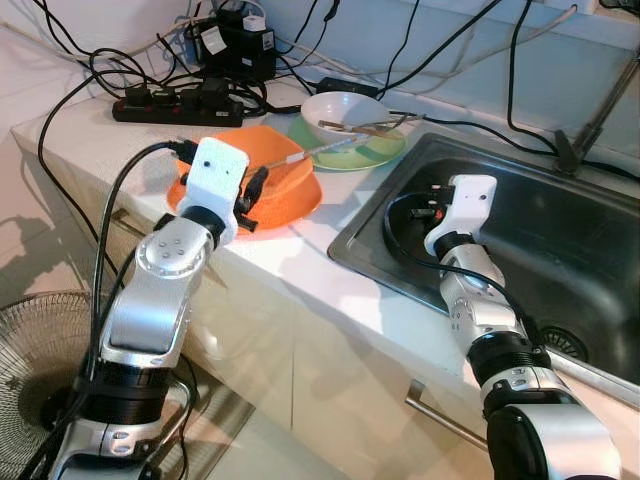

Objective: Kitchen organization

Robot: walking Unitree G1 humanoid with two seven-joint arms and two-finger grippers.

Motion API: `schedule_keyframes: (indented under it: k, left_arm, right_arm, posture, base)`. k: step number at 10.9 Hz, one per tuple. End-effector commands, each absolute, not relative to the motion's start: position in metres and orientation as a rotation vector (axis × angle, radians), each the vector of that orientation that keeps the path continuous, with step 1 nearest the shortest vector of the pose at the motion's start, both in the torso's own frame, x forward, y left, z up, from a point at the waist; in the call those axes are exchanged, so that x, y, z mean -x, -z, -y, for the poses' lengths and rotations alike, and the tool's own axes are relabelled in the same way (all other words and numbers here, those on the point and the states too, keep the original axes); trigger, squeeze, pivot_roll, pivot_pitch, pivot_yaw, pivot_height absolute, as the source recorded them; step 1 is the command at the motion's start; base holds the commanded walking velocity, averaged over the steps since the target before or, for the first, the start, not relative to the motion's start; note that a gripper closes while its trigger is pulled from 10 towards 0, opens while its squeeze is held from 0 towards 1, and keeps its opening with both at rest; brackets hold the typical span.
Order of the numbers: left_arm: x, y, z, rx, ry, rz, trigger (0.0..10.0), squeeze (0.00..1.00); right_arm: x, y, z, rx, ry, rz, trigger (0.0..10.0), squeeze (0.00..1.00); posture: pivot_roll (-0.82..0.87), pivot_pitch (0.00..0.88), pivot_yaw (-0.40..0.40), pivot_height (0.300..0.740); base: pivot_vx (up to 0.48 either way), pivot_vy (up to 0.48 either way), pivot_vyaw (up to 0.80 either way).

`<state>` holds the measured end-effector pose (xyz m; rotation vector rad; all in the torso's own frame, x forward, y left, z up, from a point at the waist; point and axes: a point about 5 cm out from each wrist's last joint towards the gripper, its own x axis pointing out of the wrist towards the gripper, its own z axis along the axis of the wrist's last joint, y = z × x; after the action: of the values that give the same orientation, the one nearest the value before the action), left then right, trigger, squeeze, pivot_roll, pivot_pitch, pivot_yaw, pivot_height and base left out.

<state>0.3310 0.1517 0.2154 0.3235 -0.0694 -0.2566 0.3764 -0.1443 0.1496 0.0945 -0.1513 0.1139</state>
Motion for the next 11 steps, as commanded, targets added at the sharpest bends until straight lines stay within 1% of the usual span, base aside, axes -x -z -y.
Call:
schedule_keyframes:
  k: [1, 5, 6, 9, 11]
  left_arm:
    - [-0.329, -0.209, -0.147, -0.334, 0.265, 0.062, 10.0, 0.0]
    - [-0.327, -0.19, -0.153, -0.366, 0.249, 0.01, 10.0, 0.0]
    - [-0.326, -0.187, -0.156, -0.404, 0.237, 0.0, 10.0, 0.0]
    - [-0.323, -0.19, -0.176, -0.478, 0.172, -0.01, 10.0, 0.0]
    - [-0.32, -0.211, -0.198, -0.542, 0.095, 0.038, 10.0, 0.0]
  right_arm:
    - [-0.374, -0.148, 0.145, -0.103, -0.114, 0.156, 10.0, 0.0]
    - [-0.374, -0.146, 0.144, -0.107, -0.113, 0.151, 10.0, 0.0]
    - [-0.374, -0.146, 0.144, -0.107, -0.114, 0.151, 10.0, 0.0]
    - [-0.374, -0.146, 0.143, -0.108, -0.115, 0.15, 10.0, 0.0]
    - [-0.375, -0.148, 0.145, -0.106, -0.111, 0.154, 10.0, 0.0]
  posture:
    - [0.23, 0.038, -0.051, 0.74]
    - [0.23, 0.036, -0.048, 0.74]
    - [0.23, 0.035, -0.048, 0.74]
    - [0.23, 0.04, -0.05, 0.74]
    - [0.23, 0.042, -0.054, 0.74]
  base:
    - [0.0, 0.0, 0.0]
    - [0.0, 0.0, 0.0]
    - [0.0, 0.0, 0.0]
    - [0.0, 0.0, 0.0]
    - [0.0, 0.0, 0.0]
